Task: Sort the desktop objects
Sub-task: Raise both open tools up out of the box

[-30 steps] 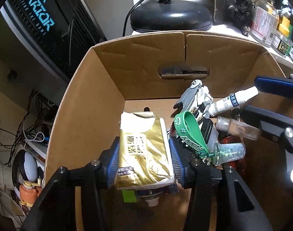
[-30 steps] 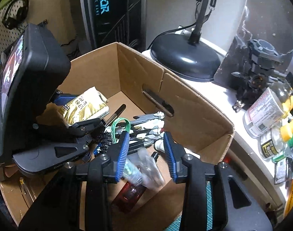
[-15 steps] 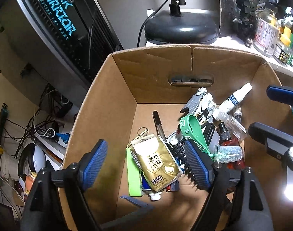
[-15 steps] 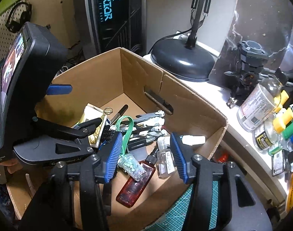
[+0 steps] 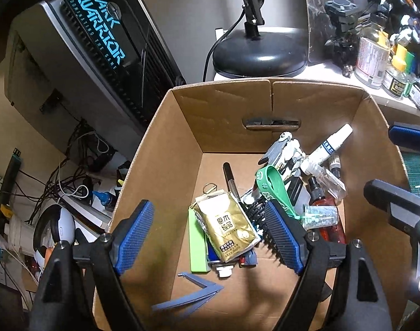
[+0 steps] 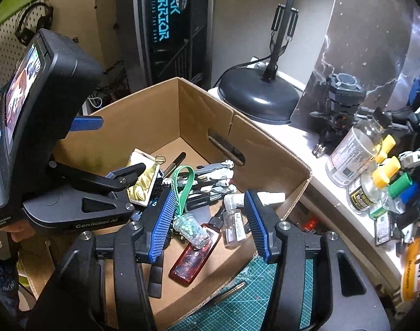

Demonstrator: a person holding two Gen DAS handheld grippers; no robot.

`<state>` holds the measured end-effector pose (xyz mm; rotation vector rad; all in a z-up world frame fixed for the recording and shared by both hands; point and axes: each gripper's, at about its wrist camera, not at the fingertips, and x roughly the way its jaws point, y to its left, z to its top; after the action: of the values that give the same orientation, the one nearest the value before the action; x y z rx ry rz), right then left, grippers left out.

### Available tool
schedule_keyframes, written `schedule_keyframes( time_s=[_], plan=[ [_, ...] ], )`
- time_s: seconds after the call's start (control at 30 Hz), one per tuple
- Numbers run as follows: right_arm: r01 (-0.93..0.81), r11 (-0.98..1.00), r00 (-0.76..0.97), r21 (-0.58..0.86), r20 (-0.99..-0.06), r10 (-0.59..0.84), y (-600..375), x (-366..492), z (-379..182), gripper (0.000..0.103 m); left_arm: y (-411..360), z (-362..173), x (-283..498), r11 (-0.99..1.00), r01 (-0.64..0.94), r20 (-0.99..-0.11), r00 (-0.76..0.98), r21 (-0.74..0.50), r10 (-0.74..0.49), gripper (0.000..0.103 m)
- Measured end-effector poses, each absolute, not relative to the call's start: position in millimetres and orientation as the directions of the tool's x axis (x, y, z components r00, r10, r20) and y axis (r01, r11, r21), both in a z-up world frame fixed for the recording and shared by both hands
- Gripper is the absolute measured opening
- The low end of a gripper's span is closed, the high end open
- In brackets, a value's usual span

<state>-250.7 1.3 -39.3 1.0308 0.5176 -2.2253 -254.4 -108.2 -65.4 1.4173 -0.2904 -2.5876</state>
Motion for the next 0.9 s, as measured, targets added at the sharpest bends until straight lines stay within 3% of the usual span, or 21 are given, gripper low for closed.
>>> schedule_keyframes(
  time_s=[0.9],
  plan=[
    [0.692,-0.710,-0.549,-0.127,-0.732,-0.404,3,-199,4,0.049,-103,-12,-206,-0.969,0.095,-0.742,-0.627,0.229,-0.237,0.083]
  ],
)
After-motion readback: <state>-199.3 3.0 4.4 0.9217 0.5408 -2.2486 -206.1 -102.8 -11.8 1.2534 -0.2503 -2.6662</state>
